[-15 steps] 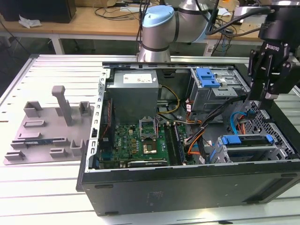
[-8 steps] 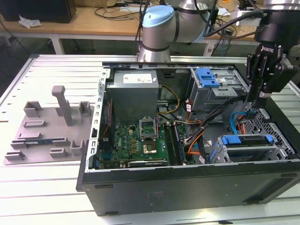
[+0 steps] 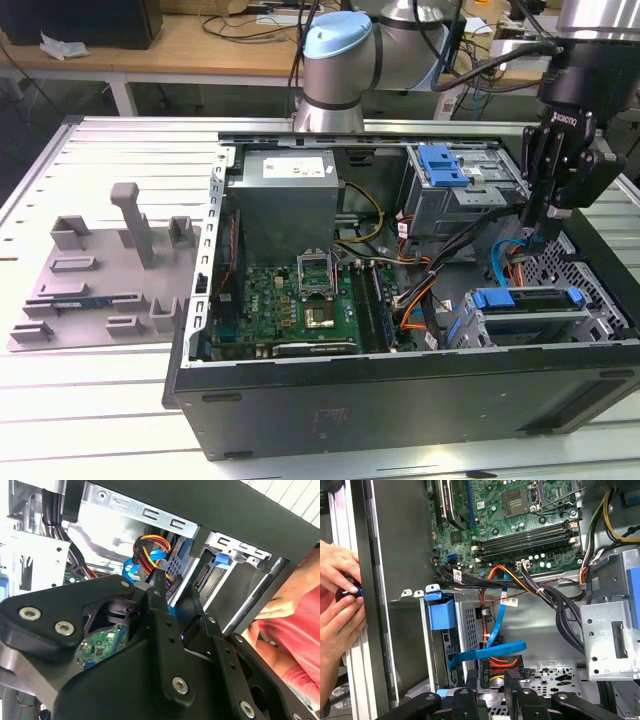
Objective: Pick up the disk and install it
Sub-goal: 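Insert the first disk wire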
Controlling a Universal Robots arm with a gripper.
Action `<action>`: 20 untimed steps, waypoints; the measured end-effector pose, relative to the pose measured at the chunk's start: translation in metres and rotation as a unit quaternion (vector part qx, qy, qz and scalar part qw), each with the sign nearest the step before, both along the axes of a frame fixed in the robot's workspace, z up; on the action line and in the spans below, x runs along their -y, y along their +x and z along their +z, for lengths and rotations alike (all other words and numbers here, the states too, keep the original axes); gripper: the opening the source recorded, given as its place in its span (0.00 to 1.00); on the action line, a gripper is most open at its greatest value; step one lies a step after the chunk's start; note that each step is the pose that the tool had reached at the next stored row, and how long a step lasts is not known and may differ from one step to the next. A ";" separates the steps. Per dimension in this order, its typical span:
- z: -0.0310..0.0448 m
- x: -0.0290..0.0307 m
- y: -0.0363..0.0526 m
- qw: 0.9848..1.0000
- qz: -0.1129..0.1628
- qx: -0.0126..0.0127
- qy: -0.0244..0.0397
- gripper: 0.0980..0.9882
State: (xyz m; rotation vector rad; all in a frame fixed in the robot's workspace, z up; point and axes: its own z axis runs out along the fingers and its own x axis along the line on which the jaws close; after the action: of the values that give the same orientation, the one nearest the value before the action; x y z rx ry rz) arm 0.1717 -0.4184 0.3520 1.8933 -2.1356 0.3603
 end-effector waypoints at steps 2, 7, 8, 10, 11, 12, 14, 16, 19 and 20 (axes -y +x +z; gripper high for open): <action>-0.0034 -0.0012 -0.0013 1.000 0.009 0.000 -0.002 0.28; -0.0074 -0.0016 -0.0060 1.000 0.018 0.000 -0.004 0.28; -0.0089 -0.0016 -0.0063 1.000 0.020 0.000 -0.004 0.28; -0.0103 -0.0018 -0.0063 1.000 0.024 0.000 -0.007 0.28; -0.0111 -0.0024 -0.0065 1.000 0.025 0.001 -0.010 0.28; -0.0119 -0.0029 -0.0066 1.000 0.027 0.001 -0.013 0.28; -0.0137 -0.0042 -0.0079 0.999 0.028 0.001 -0.020 0.28; -0.0145 -0.0055 -0.0089 0.999 0.028 0.001 -0.024 0.28; -0.0147 -0.0065 -0.0091 0.999 0.028 0.000 -0.027 0.28; -0.0148 -0.0066 -0.0092 0.999 0.028 0.000 -0.027 0.28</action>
State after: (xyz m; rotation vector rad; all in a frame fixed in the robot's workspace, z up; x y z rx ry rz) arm 0.1625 -0.4118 0.3372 1.9269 -2.0547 0.4262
